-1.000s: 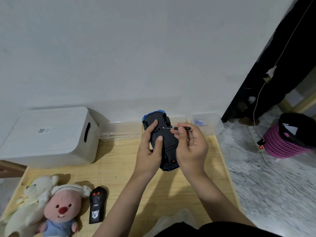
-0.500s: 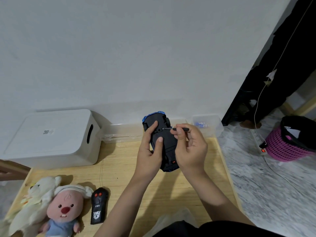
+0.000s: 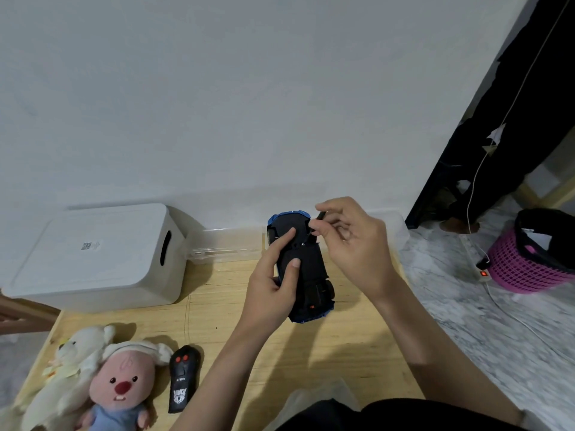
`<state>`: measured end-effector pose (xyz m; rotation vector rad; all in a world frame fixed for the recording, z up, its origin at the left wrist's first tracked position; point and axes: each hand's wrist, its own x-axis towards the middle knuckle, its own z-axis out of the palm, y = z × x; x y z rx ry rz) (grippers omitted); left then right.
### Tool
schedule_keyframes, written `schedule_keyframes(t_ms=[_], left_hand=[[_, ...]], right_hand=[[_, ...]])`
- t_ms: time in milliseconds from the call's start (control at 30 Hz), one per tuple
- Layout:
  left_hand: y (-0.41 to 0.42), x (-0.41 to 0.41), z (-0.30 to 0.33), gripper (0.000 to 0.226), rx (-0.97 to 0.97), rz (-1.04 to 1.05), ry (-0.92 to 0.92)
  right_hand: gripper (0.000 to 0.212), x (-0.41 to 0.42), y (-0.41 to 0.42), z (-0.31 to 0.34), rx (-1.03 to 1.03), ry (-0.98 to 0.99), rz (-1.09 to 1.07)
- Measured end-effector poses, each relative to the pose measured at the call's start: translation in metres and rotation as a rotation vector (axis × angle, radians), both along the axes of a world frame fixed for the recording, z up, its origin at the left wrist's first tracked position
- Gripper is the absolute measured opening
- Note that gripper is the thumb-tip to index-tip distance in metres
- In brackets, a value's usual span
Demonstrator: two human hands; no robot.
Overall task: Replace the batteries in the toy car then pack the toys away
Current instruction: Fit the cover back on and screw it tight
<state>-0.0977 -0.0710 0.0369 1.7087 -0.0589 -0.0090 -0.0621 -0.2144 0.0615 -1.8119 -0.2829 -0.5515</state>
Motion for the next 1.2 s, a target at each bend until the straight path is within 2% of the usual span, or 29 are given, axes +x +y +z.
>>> schedule_keyframes(t_ms=[233, 433, 500, 733, 867, 1033, 1200], left_hand=[[-0.007, 0.002, 0.001, 0.043, -0.036, 0.000, 0.016], [-0.009, 0.003, 0.001, 0.042, -0.044, 0.018, 0.015], [-0.010, 0.003, 0.002, 0.043, -0.044, 0.017, 0.013], [-0.011, 0.001, 0.003, 0.042, -0.047, 0.044, 0.004], [-0.008, 0.001, 0.004, 0.036, -0.047, 0.095, -0.021], [-0.007, 0.001, 0.008, 0.035, -0.076, 0.106, -0.037], [-0.009, 0.000, 0.008, 0.036, -0.090, 0.123, -0.050]], right_hand=[[0.018, 0.000, -0.006, 0.000, -0.038, -0.210, -0.004], [0.017, -0.006, -0.006, 0.011, 0.361, 0.072, 0.074], [0.020, -0.006, -0.005, 0.014, 0.401, 0.069, 0.066], [0.011, -0.008, -0.005, 0.007, 0.096, -0.116, 0.032], [0.012, -0.010, -0.009, 0.006, 0.162, -0.027, 0.055], [0.017, -0.011, -0.004, 0.012, 0.356, 0.028, 0.038], [0.010, -0.011, -0.004, 0.011, 0.109, -0.140, -0.001]])
